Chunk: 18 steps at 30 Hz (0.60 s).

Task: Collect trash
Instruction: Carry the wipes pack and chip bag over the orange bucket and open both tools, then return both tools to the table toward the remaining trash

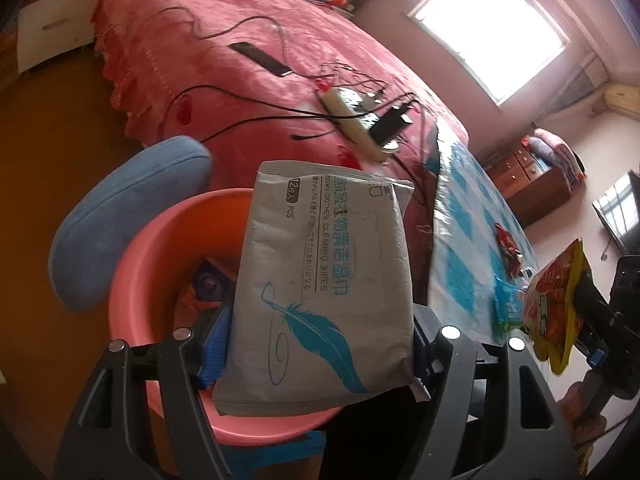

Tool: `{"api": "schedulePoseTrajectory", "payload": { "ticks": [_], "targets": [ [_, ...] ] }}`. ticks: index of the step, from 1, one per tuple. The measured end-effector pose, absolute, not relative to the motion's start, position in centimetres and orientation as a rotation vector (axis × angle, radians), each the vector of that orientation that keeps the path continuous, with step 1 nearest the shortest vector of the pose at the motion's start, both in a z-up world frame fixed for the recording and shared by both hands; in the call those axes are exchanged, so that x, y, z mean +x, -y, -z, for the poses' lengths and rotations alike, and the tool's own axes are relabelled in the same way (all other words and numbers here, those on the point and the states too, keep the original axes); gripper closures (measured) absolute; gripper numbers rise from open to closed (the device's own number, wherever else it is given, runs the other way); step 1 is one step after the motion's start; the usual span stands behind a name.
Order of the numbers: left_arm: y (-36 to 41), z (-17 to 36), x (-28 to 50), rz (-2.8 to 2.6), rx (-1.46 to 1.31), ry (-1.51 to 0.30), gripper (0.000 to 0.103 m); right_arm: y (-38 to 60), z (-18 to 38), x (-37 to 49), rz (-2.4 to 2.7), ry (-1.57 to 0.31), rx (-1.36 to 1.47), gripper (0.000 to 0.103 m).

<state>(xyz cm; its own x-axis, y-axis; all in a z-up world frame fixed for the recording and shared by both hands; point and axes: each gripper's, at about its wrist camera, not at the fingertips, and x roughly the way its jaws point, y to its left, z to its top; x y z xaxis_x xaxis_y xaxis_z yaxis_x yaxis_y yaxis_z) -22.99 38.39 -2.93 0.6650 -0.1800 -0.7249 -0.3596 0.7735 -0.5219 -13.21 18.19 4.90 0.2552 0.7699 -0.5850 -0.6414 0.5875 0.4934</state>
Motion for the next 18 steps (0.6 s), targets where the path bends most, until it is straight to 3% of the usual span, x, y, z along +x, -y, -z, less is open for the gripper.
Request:
{"api": "schedulePoseTrajectory", "payload": {
  "ticks": [2, 5, 18],
  "targets": [
    [-39.0, 3.4, -23.4, -0.132, -0.710, -0.856, 0.030, -20.1, -4.5, -13.4, -0.991, -0.907, 0.138, 0.044],
    [-40.0, 4.2, -23.8, -0.169, -0.718, -0.864, 0.023, -22.3, -3.2, -13.2, -0.986, -0.938, 0.111, 0.016],
    [-40.6, 4.7, -24.2, -0.236, -0.685, -0.855, 0.019, -18.6, -2.7, -13.1, -0.805, -0.883, 0.062, 0.012]
  ]
}}
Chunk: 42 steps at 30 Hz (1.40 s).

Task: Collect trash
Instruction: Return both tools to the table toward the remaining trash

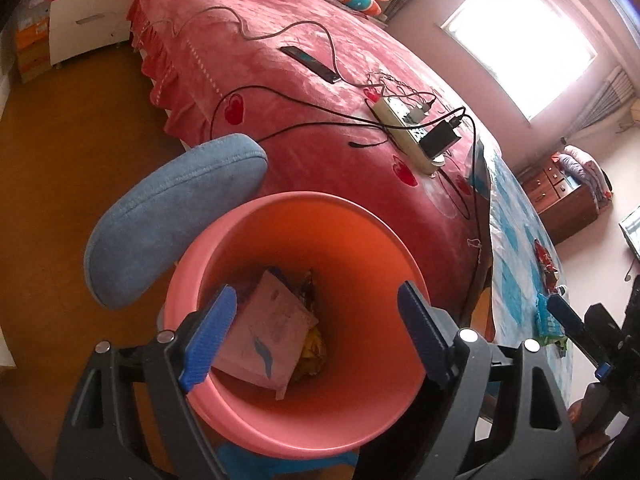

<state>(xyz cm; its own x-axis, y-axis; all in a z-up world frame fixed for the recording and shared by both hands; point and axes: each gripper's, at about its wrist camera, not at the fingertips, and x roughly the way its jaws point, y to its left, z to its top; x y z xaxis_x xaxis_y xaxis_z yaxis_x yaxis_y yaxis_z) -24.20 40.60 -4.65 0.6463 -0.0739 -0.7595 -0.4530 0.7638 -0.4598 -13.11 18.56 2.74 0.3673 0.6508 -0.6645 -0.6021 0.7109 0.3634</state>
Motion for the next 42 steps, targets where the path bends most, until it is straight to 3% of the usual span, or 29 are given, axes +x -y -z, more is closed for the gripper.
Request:
{"api": "schedulePoseTrajectory", "payload": {
  "ticks": [42],
  "targets": [
    [-27.6, -2.9, -19.2, -0.290, -0.215, -0.841, 0.016, -8.7, -3.9, -16.1, -0.653, -0.659, -0.039, 0.009]
  ]
}}
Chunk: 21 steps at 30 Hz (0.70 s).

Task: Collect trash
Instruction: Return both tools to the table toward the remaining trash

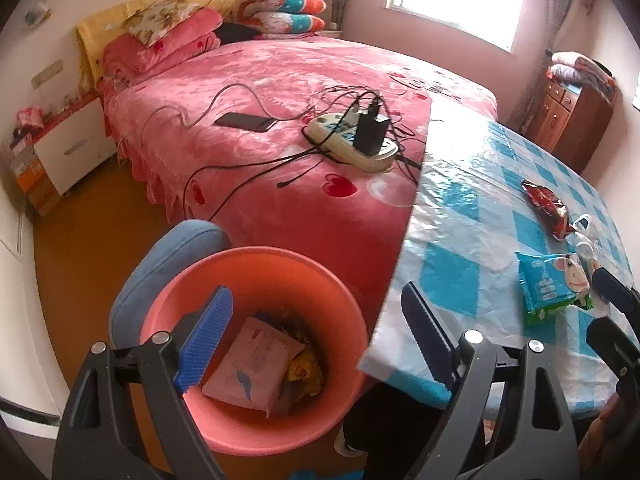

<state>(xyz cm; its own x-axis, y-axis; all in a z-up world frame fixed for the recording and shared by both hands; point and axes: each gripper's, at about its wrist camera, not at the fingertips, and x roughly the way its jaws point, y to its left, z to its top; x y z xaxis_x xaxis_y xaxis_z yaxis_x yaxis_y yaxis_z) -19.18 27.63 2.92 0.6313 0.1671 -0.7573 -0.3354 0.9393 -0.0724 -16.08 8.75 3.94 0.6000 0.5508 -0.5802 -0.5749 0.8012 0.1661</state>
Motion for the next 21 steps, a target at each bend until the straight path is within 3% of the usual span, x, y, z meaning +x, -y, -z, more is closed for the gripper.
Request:
{"api": "schedulePoseTrajectory", "payload": {
  "ticks": [21],
  "targets": [
    [-20.9, -4.5, -16.5, -0.240, -0.053, -0.838, 0.016, -2.4, -4.0, -14.6, -0.581, -0.634, 0.068, 0.009]
  ]
}}
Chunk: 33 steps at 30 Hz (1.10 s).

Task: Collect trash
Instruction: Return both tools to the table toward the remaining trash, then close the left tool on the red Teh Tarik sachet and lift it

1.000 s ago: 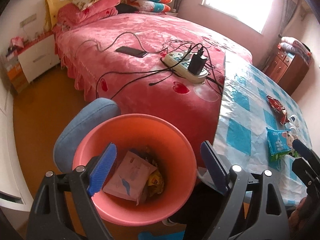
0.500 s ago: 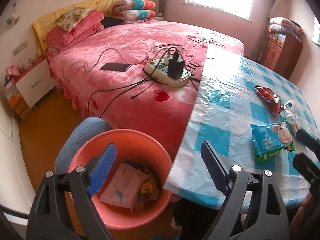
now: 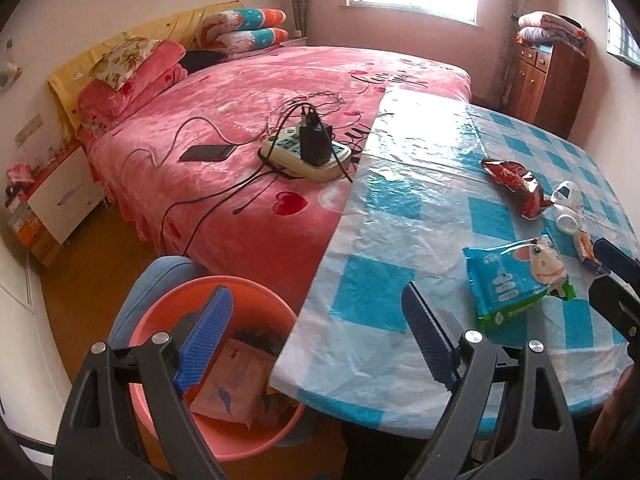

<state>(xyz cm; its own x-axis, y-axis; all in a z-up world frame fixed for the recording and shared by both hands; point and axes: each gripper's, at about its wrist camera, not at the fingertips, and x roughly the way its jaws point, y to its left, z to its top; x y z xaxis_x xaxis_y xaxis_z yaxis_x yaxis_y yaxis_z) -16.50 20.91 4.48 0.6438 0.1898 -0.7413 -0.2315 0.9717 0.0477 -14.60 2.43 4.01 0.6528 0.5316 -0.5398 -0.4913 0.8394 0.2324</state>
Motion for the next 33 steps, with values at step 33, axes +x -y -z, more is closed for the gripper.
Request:
{"api": "schedulePoseTrajectory", "payload": {
  "ticks": [33],
  "targets": [
    [-11.4, -6.5, -13.7, -0.091, 0.044, -0.838, 0.016, 10.1, -4.4, -12.7, -0.365, -0.632, 0.276, 0.009]
  ]
}}
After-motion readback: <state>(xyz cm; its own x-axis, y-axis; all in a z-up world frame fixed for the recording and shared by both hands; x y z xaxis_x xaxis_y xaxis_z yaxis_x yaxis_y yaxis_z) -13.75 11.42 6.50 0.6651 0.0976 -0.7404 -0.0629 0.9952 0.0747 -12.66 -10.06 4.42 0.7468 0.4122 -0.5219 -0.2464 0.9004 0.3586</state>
